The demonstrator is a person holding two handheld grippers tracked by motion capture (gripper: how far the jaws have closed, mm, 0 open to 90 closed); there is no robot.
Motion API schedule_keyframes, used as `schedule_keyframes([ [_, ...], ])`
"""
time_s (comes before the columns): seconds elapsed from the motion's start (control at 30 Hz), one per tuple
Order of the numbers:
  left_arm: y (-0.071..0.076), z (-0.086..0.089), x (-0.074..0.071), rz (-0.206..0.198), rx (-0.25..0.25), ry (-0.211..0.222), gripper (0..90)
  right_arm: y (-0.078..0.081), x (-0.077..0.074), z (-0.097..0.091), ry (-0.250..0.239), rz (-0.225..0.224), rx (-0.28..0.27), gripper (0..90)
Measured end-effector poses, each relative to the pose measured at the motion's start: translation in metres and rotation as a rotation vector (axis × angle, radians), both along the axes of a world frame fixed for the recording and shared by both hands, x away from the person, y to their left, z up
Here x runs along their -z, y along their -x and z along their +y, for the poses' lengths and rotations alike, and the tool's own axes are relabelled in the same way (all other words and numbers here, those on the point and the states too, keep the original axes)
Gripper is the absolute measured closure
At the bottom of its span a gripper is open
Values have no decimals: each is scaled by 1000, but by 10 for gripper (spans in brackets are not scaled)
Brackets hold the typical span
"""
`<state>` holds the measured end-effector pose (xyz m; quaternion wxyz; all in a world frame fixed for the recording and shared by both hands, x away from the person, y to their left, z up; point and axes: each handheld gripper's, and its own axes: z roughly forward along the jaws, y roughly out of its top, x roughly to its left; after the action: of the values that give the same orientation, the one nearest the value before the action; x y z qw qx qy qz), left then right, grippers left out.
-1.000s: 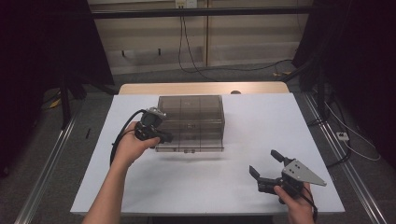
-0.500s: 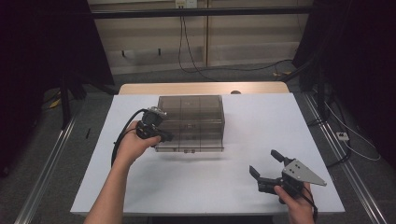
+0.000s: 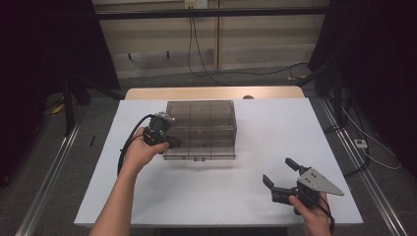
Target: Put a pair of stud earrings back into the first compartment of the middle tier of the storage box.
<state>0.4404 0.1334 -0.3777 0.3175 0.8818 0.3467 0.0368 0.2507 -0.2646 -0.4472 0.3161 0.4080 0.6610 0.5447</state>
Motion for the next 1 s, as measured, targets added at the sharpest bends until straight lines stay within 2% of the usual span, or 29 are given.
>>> schedule_keyframes([
  [0.33,-3,1,2,-6,-4,-11,792,0,0,0,-1,-1,-1,43],
  [1.0,-3,1,10,-5,-14,-8,792,0,0,0,0,-1,-1,43],
])
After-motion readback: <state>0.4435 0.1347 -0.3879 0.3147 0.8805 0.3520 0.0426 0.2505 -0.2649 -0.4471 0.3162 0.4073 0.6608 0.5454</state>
